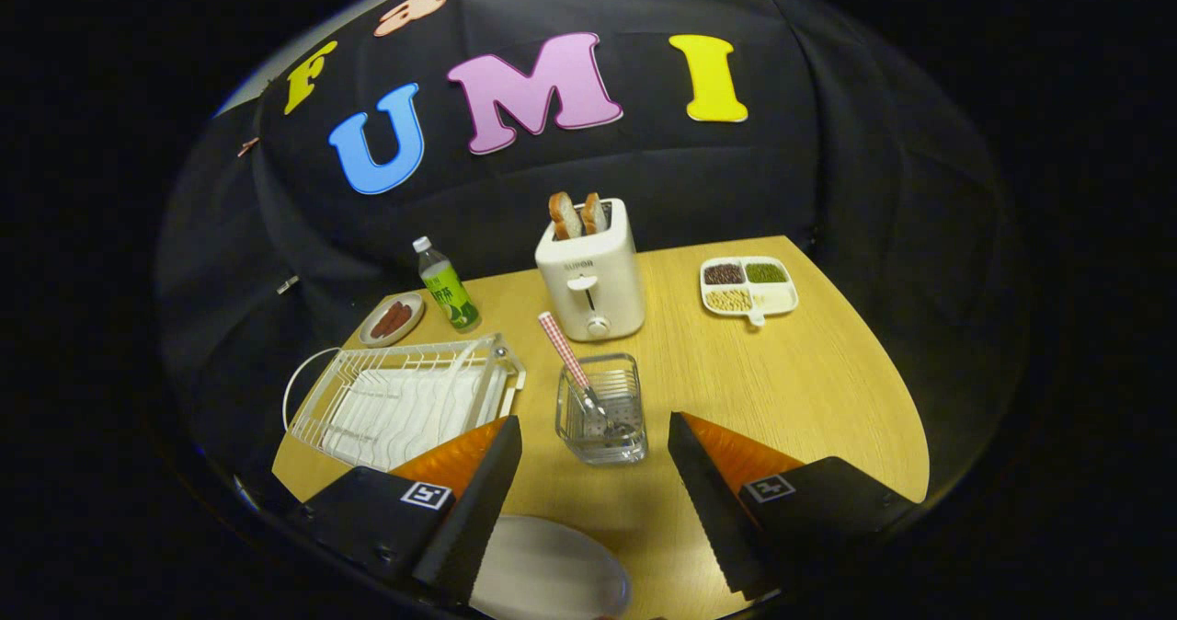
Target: Take the plate from the dish rack, then take the spoon from the basket and place it into the plate.
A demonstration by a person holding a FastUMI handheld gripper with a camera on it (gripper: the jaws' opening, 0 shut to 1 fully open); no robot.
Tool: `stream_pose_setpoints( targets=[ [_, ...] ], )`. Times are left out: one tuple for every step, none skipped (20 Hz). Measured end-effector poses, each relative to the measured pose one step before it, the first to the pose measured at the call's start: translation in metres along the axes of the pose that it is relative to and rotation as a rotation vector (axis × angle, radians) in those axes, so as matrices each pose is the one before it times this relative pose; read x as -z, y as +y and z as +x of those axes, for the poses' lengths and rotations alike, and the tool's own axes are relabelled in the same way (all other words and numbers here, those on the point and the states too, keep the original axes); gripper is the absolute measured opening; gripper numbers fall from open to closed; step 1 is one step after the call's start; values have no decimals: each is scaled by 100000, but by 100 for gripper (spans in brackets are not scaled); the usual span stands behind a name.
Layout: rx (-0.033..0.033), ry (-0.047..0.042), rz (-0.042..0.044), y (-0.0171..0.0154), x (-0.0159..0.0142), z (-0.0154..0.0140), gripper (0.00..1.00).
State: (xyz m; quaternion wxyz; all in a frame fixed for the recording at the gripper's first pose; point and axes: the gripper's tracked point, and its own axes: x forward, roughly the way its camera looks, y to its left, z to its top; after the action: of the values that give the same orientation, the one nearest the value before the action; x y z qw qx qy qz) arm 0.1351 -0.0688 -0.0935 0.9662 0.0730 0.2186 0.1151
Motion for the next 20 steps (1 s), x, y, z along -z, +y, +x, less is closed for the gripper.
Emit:
stream_pose_setpoints(
  targets=[
    [-965, -2348, -2684, 463, -925, 508, 98],
    [-528, -1791, -2457, 377, -748, 623, 99],
    [-464, -731, -1833, 341, -520, 667, 99],
    [-584, -245, -870, 393, -425, 708, 99],
    [-695, 410, -467, 357, -188, 698, 99],
    [-601, -247, -280, 275, -326, 833, 99],
    [-203, 256, -712, 85, -296, 969, 99],
    [36, 556, -1146, 41, -165, 925, 99],
    [614, 1798, -1584, 107, 127, 894, 99],
    [2629, 2189, -1793, -539, 270, 1048, 98],
    [2937, 2689, -1034, -688, 356, 1042, 99],
    [1186, 1278, 618, -212, 8, 1021, 99],
    [-116, 1144, 1567, 321, -143, 881, 99],
    [-690, 1222, 2031, 279, -54, 744, 98],
    [-547, 1372, 1149, -15, 192, 691, 94],
    [45, 1734, 57, -170, 351, 666, 92],
    [68, 1626, -438, -164, 344, 638, 87],
    [-398, 1383, -311, 146, 338, 468, 86],
    [-645, 1146, -172, 290, 290, 268, 86],
    [-1043, 1351, 67, 443, 408, 260, 85]
  ],
)
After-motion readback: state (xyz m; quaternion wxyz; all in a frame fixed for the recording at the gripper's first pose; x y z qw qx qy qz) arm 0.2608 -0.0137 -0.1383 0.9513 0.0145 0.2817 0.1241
